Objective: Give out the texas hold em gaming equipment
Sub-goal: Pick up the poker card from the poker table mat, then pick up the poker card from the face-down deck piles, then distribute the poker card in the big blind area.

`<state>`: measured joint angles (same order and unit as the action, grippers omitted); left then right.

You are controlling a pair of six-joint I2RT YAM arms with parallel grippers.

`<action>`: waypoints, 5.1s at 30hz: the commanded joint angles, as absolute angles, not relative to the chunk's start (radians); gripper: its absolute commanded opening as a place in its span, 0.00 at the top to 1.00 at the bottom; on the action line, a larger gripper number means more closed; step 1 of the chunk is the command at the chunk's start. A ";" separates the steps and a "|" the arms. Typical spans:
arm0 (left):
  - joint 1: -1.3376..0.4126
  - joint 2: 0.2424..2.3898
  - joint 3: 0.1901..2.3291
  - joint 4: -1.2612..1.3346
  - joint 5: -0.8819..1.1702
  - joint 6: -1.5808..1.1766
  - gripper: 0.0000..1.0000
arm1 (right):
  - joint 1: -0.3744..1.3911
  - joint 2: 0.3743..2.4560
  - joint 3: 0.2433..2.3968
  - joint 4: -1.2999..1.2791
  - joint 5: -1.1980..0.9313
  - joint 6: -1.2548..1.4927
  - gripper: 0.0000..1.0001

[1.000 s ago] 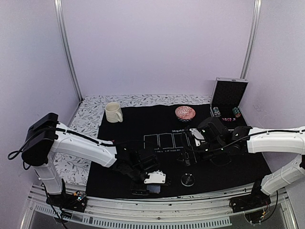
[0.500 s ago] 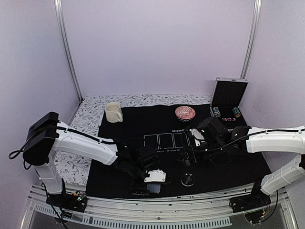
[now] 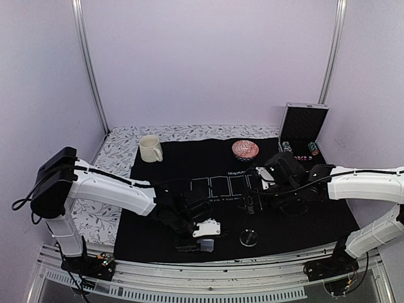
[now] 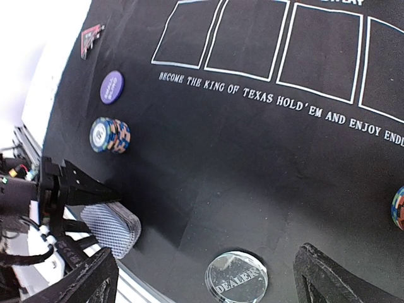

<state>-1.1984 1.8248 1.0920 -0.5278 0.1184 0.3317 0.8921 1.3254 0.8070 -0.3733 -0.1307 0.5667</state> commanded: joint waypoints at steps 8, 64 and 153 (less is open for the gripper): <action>-1.184 1.666 1.179 -0.574 -0.004 0.157 0.44 | 0.816 1.285 0.715 -0.099 -0.413 0.656 0.01; -1.178 1.548 1.255 -0.659 -0.157 0.089 0.44 | 0.838 1.547 0.878 0.082 -0.698 0.531 0.35; -0.660 1.507 1.236 -0.418 -0.121 0.253 0.42 | 0.356 1.284 1.117 -0.374 -0.453 0.517 0.98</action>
